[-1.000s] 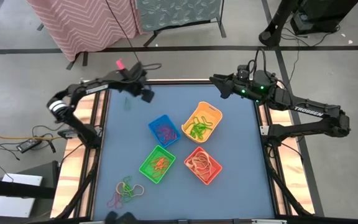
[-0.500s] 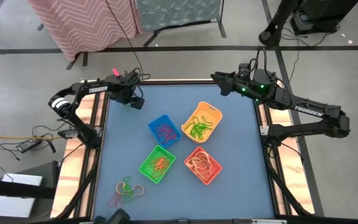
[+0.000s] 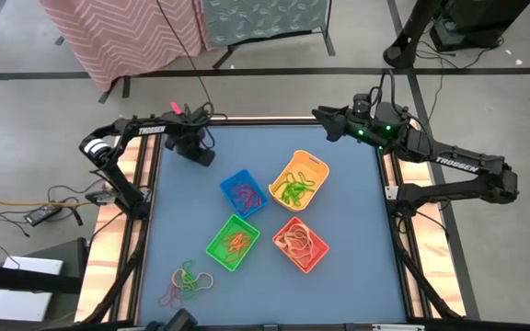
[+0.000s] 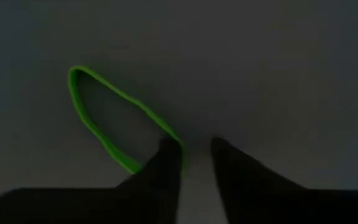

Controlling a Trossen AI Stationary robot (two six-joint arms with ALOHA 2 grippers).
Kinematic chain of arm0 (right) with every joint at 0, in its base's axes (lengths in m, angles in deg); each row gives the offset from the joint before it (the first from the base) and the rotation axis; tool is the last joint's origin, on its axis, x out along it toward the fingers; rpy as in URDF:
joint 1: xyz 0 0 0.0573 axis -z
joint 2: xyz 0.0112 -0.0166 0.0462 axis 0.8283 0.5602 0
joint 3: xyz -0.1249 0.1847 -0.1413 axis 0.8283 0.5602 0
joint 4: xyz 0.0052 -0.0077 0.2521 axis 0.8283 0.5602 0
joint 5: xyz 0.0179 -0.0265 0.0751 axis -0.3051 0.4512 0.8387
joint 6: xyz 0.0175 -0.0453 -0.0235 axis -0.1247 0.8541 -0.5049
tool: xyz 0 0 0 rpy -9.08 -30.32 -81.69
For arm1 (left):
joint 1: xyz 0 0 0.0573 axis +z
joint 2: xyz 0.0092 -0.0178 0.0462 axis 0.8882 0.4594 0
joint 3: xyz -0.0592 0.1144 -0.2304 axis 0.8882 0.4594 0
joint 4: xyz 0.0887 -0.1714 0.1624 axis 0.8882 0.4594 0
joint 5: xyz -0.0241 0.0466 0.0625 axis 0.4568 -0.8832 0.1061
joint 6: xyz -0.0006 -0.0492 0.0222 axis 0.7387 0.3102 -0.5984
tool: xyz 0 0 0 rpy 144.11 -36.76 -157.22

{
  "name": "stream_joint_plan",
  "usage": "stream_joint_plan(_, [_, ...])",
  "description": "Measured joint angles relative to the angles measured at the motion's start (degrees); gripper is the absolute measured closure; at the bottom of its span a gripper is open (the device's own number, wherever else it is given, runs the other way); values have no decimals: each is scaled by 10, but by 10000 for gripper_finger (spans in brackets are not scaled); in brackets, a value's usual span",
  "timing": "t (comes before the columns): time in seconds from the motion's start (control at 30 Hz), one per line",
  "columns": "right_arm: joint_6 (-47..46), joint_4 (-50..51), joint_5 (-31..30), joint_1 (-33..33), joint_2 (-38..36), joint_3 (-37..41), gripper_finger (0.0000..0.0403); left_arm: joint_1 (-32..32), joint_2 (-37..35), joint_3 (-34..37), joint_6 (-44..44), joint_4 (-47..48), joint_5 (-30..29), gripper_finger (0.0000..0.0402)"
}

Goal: Sort rubber bands into baskets
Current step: Put the green rubber band into the yellow bin

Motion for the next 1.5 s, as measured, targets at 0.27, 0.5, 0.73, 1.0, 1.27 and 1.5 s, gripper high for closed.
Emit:
stream_joint_plan(0.27, [0,0,0,-1,0,0,151,-11,-32,-42,-36,-7,66,397])
stream_joint_plan(0.5, [0,0,0,-1,0,0,151,-67,-85,-127,-35,-65,111,400])
stream_joint_plan(0.73, [0,0,-15,-1,0,0,151,-202,-64,-195,-4,-150,121,400])
stream_joint_plan(1.0, [3,0,-31,0,0,0,151,-338,30,-242,30,-256,152,401])
stream_joint_plan(1.27, [-2,0,-26,-1,0,0,151,-385,139,-340,19,-252,153,391])
stream_joint_plan(1.5, [-1,0,5,-5,0,0,151,-385,165,-376,18,-249,152,336])
